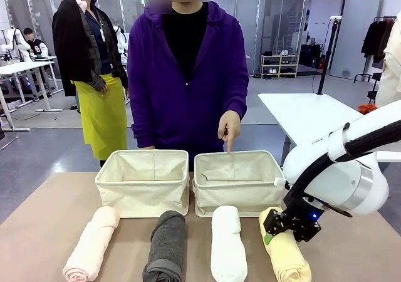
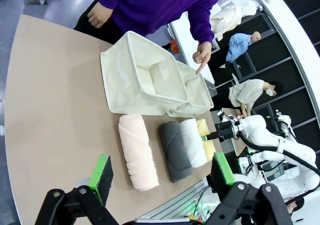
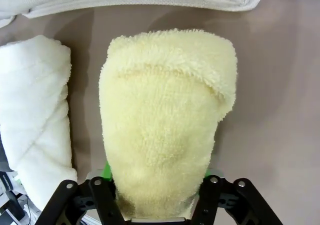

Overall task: Divide the towels into two baskets.
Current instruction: Pick up one hotel-folded towel and place it in the Fabric basket indicated by the person.

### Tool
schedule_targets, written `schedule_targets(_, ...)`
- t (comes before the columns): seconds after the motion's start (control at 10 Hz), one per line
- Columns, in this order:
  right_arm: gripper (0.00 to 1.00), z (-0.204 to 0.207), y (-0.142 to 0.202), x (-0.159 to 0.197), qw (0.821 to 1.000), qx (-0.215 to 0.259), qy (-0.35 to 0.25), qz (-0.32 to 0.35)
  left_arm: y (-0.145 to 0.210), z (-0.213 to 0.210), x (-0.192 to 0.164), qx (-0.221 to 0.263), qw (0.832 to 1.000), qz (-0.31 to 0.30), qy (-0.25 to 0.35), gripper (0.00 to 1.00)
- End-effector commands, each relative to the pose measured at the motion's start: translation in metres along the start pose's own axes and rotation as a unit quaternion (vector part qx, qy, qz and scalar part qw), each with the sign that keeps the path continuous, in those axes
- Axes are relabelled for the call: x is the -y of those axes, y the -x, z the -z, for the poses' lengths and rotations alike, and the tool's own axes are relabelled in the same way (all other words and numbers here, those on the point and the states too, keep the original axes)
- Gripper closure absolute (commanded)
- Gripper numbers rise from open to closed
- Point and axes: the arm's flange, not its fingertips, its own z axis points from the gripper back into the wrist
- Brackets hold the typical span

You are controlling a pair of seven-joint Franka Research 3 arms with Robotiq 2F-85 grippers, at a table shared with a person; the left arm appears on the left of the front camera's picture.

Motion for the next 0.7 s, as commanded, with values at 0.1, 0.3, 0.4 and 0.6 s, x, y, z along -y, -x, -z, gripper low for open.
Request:
schedule_targets(0.1,0.67,-0.011,0.024,-0.005,1.000,0.015,0.019,0.004,0.000,-0.002,0.001,0.004,1.000,0.002,0.009,0.00)
schedule_targets(0.3,0.86,-0.031,0.025,-0.014,0.999,0.009,0.022,-0.032,0.000,-0.002,0.001,0.004,1.000,0.002,0.009,0.00)
schedule_targets(0.4,0.86,-0.056,0.026,-0.026,0.996,-0.002,0.031,-0.080,0.000,-0.002,0.001,0.004,1.000,0.002,0.009,0.00)
schedule_targets(0.6,0.86,-0.106,0.023,-0.058,0.978,0.002,0.048,-0.204,0.000,-0.002,0.001,0.004,1.000,0.002,0.009,0.00)
